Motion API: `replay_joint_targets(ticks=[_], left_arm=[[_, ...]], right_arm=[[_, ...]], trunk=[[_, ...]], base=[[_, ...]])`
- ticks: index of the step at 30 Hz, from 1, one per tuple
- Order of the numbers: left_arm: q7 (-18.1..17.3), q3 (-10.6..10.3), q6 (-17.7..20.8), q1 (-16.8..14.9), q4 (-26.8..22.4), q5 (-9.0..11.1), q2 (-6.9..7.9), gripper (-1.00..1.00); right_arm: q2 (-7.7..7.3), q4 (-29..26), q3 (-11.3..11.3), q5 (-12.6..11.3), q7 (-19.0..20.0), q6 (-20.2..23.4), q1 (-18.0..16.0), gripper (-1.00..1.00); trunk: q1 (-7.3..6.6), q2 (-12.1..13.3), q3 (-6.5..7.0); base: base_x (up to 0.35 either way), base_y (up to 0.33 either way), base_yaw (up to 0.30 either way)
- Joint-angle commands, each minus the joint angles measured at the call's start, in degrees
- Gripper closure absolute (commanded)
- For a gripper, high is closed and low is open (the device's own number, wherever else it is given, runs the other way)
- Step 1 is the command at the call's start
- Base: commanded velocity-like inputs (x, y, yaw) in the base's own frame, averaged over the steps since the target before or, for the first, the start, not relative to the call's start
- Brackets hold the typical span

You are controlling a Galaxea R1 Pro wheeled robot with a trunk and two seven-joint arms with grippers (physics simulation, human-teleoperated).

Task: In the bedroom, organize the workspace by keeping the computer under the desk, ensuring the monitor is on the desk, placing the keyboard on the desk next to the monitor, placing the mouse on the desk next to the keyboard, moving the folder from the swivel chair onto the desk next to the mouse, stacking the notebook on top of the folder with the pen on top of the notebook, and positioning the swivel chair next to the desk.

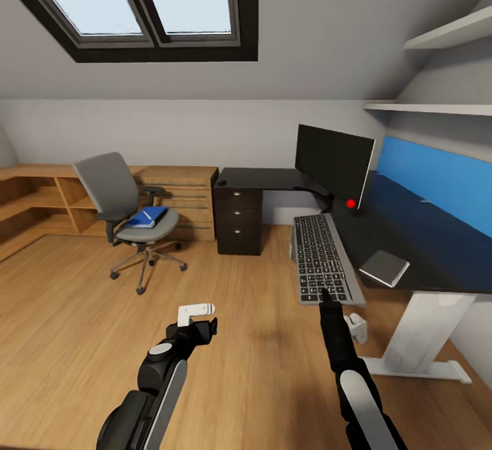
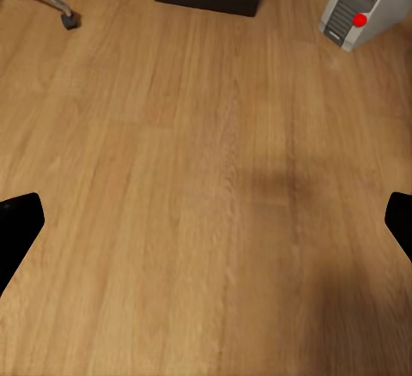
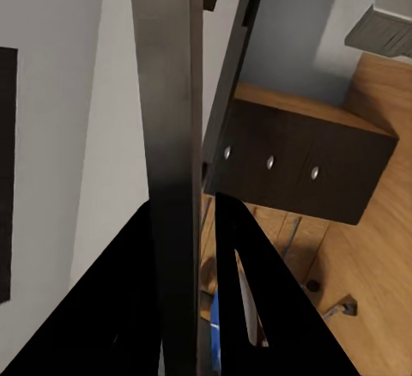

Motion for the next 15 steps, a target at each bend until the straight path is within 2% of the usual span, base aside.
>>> replay_joint_targets(ticks=[1,9,15], left_arm=[[0.52,-0.07,0.18,-0.04,-0.07,0.6,0.01,-1.0],[0.52,-0.07,0.18,-0.04,-0.04,0.59,0.01,-1.0],[0.52,-0.07,0.13,-0.04,-0.03,0.55,0.01,-1.0]], right_arm=[[-0.01,-0.02,0.1,-0.66,0.18,-0.36,-0.04,1.0],[0.0,-0.02,0.1,-0.41,0.25,-0.55,-0.04,1.0],[0.0,-0.02,0.07,-0.41,0.26,-0.56,-0.04,1.0]], trunk=[[0.01,-0.03,-0.06],[0.01,-0.03,-0.06],[0.01,-0.03,-0.06]], base=[[0.137,0.099,0.0],[0.241,0.172,0.0],[0.315,0.051,0.0]])
